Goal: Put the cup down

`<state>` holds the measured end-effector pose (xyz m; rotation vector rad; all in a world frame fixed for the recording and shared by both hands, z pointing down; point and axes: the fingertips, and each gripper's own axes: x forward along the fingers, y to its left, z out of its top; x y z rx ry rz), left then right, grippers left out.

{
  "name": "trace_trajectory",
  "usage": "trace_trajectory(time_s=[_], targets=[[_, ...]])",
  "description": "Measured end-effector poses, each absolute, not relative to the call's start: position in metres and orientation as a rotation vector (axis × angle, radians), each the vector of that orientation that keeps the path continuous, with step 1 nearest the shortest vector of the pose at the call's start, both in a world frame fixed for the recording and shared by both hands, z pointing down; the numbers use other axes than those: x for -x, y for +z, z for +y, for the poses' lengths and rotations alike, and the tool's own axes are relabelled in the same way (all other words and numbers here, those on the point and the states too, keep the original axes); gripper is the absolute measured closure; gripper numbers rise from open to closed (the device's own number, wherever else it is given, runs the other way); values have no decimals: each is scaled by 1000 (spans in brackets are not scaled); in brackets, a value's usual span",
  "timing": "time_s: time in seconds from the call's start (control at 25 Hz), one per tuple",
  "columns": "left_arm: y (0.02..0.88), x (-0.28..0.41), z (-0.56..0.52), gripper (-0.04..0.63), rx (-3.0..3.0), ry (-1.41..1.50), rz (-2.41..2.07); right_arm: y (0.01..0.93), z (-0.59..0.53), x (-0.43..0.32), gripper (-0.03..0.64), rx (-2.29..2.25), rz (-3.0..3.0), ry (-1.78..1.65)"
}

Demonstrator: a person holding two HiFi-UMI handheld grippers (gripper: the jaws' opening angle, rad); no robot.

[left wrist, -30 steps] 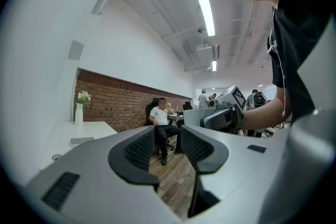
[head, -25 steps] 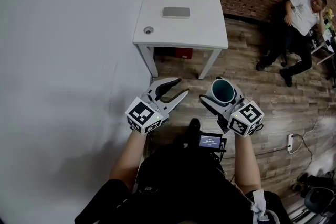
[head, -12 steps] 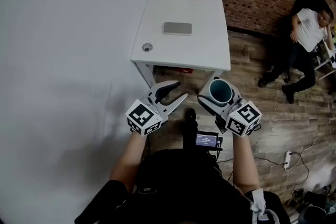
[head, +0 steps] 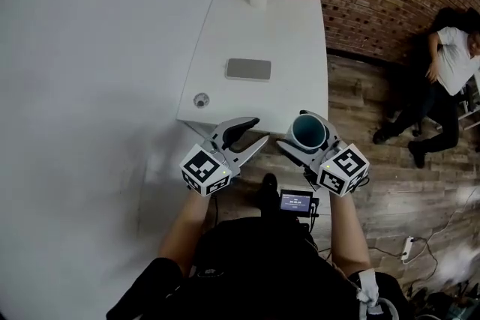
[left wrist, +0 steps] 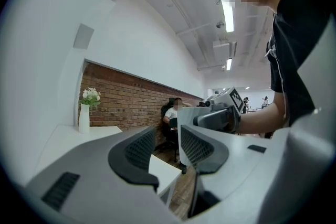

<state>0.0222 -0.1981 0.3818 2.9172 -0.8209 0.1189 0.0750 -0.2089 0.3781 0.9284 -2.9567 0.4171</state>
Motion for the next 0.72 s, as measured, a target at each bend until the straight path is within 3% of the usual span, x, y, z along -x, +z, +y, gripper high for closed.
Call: trace_trajectory(time_s=[0.72], targets=[[388,-22,-316,433,-2820,175,-949,389,-331,-67,199,-747,-2983,493]])
